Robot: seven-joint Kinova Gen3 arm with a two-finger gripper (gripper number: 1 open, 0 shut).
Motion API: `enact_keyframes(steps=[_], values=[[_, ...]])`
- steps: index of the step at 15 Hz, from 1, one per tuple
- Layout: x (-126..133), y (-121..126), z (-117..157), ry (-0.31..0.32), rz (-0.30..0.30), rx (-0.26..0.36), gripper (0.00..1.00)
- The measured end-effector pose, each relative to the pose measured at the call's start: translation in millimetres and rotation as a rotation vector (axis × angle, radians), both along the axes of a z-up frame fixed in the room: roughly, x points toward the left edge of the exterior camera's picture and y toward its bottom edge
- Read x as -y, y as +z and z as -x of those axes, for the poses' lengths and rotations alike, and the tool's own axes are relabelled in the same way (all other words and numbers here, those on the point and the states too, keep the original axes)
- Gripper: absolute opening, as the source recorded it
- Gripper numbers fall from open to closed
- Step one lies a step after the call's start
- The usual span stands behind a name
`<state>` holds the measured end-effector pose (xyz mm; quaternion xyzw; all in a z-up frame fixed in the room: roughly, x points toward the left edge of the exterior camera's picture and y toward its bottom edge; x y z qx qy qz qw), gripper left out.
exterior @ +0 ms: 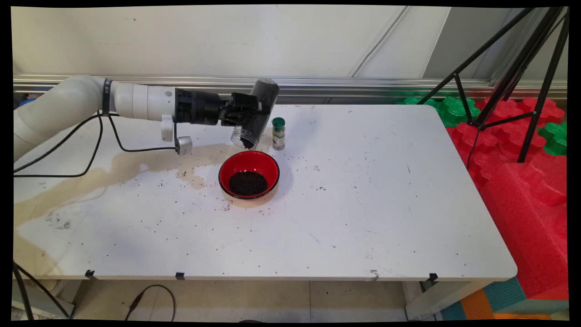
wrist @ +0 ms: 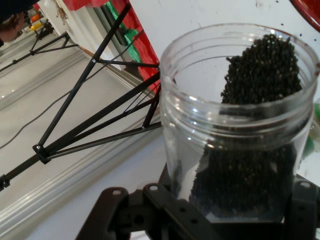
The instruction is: Pour the black seasoning powder in the red bowl
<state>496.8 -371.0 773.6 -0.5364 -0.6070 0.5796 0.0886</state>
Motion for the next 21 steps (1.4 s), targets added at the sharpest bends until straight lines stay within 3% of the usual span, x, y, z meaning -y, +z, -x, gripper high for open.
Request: enact_keyframes(steps=[21], values=[[-2.0, 4.0, 7.3, -0.039, 0.074, 0.034, 0.0]])
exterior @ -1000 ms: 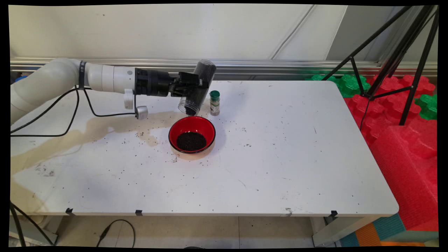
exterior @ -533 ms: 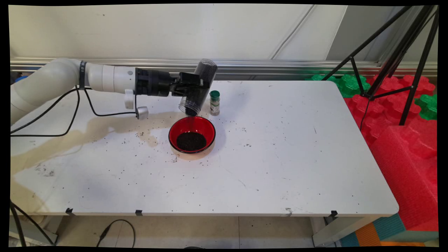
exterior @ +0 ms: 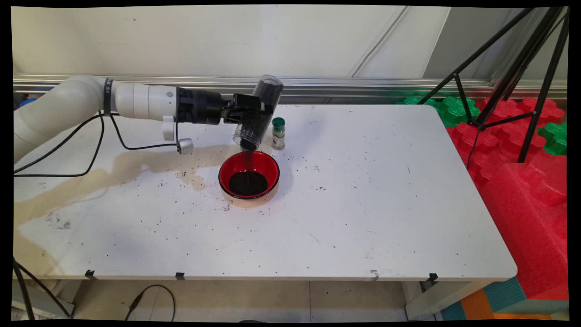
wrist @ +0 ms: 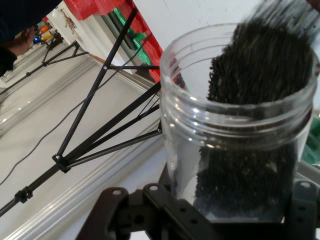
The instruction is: Pour the black seasoning powder in the red bowl
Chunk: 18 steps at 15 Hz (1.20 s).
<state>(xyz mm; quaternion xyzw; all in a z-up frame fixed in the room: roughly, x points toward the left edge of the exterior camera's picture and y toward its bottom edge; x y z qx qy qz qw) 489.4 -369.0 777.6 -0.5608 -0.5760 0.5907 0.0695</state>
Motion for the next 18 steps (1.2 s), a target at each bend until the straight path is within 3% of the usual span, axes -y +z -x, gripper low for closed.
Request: enact_keyframes(steps=[18], values=[[0.9, 2.1, 1.9, -0.013, 0.041, 0.019, 0.0]])
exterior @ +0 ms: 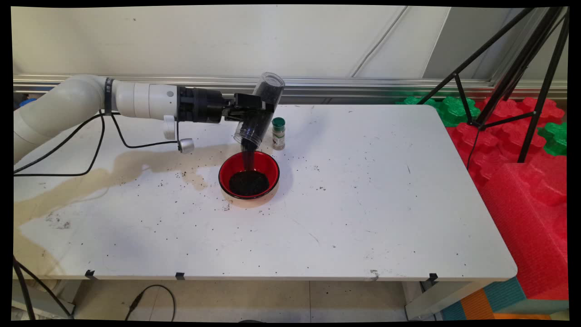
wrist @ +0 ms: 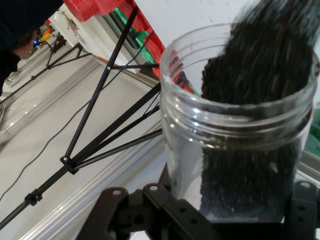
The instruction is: Pour the black seasoning powder in the red bowl
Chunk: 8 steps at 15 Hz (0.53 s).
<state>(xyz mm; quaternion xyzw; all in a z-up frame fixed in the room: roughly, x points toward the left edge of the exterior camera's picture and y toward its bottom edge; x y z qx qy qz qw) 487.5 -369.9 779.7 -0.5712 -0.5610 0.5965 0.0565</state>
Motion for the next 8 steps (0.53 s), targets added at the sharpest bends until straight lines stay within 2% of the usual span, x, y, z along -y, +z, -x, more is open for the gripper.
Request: enact_keyframes(steps=[8], values=[[-0.6, 0.1, -0.2, -0.001, 0.008, 0.005, 0.0]])
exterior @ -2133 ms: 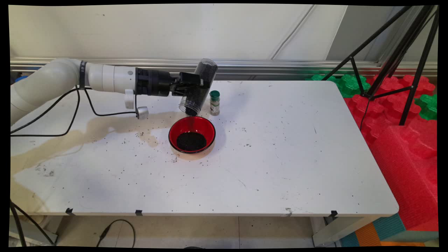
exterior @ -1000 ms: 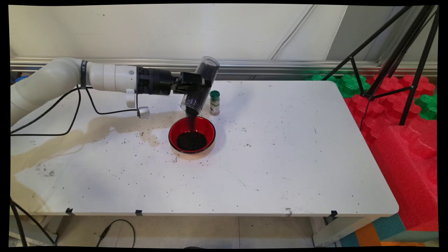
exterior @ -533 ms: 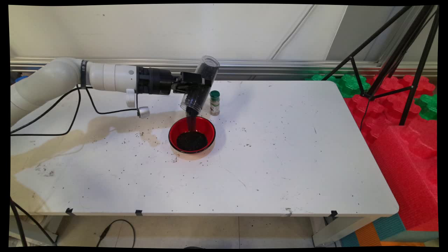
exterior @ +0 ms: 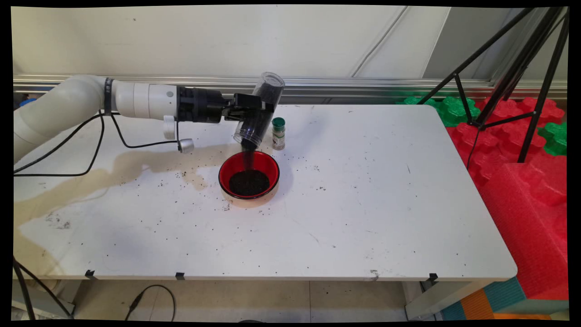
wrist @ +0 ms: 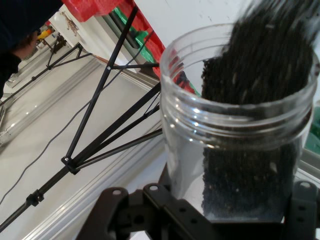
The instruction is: Pour the black seasoning powder in the red bowl
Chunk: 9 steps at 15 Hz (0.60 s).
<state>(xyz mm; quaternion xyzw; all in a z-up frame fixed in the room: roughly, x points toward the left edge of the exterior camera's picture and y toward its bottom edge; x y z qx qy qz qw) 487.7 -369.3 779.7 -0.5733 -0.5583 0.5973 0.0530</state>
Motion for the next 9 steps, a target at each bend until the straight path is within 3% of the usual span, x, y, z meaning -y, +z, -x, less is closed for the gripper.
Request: enact_keyframes(steps=[9], values=[[-1.8, -0.2, 0.0, 0.002, 0.007, 0.004, 0.0]])
